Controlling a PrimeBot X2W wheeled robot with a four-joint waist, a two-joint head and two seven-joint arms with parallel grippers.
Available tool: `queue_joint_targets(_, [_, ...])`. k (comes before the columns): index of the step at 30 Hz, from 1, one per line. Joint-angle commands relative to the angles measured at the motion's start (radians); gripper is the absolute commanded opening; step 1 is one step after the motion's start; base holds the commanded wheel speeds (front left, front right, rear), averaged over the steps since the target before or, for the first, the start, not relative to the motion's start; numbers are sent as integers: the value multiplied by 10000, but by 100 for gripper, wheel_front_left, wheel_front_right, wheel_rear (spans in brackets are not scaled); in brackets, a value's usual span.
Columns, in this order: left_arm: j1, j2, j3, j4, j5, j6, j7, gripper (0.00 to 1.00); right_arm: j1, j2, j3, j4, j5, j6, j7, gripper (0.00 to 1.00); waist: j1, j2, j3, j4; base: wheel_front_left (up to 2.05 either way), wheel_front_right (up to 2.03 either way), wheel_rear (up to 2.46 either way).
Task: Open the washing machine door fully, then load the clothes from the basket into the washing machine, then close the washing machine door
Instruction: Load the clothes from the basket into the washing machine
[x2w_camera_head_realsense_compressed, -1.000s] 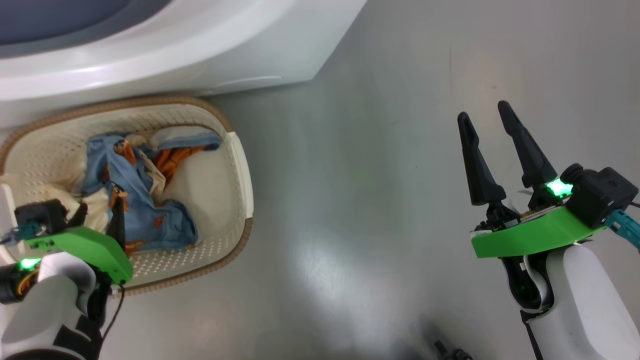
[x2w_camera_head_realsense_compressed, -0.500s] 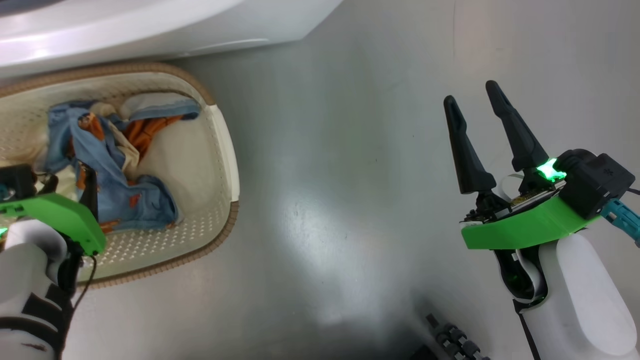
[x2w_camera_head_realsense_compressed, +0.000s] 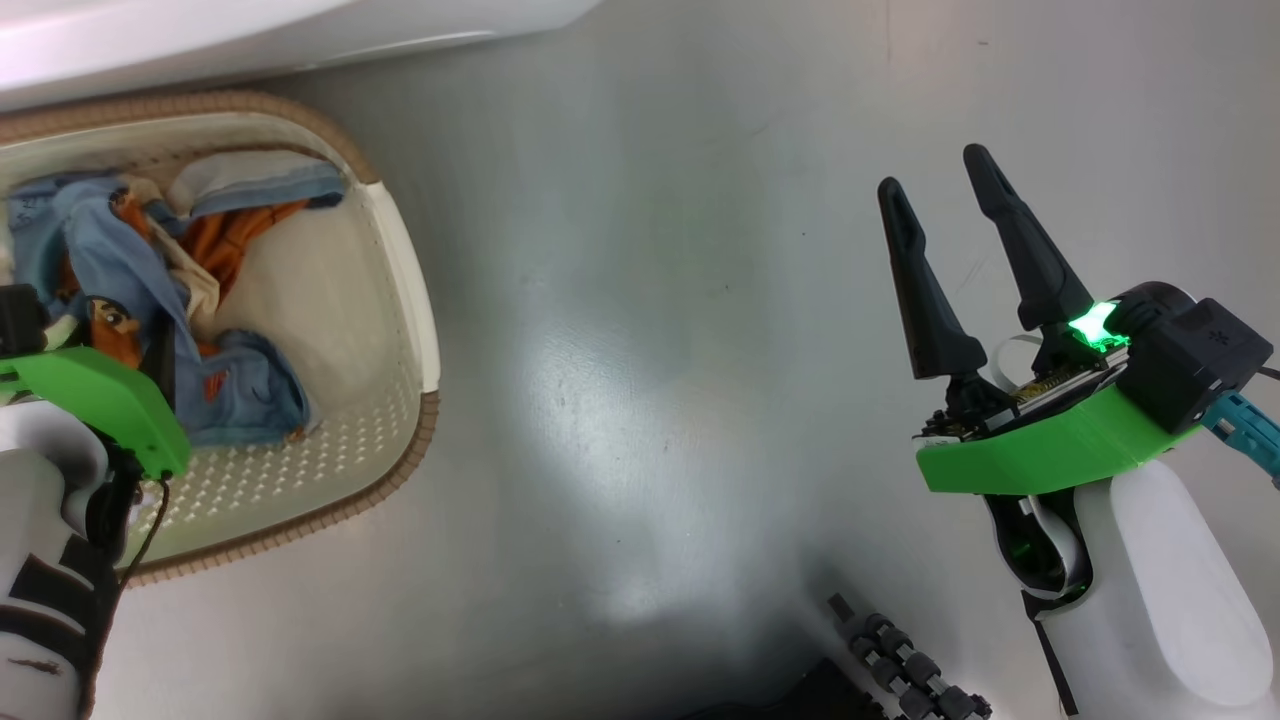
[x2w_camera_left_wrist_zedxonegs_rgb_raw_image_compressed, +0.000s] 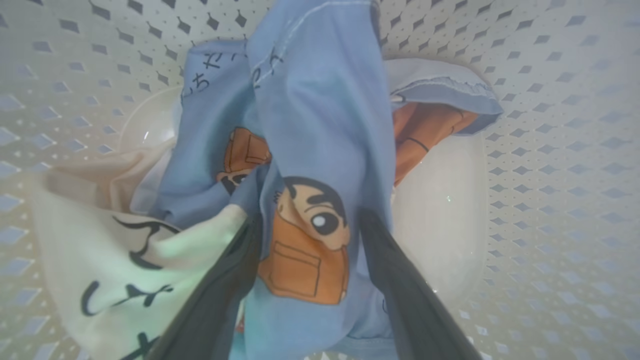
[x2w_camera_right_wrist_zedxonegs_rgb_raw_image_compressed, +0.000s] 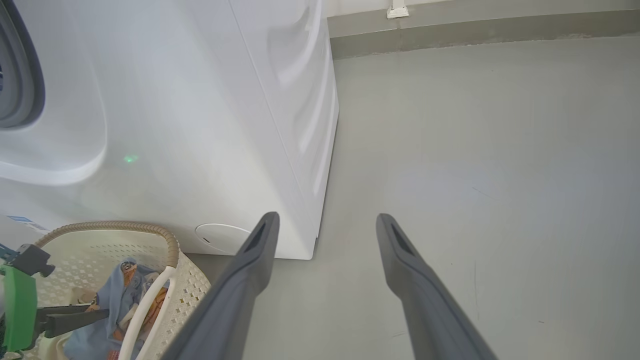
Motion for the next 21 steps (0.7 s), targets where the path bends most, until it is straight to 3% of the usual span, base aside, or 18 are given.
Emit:
queue_joint_targets(1, [147,464,92,-57,-184,-14,72,100,335,2,180,-255,-34,16,-48,100,0,-1,15,-35,0,0,0])
queue_joint_targets(3, [127,477,-26,-87,-393,-14,147,100,349,1,183,-264,-37,16,-48,100,0,-1,18,-51,0,0,0])
queue_joint_targets(4, [122,478,-73,-108,-511,-14,176,71,350,0,183,-266,-38,16,-48,100,0,-1,12,-56,0,0,0])
queue_joint_targets(5, [128,475,-133,-140,-629,-14,218,33,354,-1,180,-266,-42,16,-48,100,0,-1,-3,-58,0,0,0])
queue_joint_targets(7, [151,497,-289,-213,-828,-14,277,0,357,3,168,-265,-56,16,-48,100,0,-1,-45,-60,0,0,0])
queue_joint_targets(21, [706,378,-971,-697,-2512,-14,-576,0,438,20,-85,-36,-47,16,-48,100,0,-1,-1097,330,0,0,0])
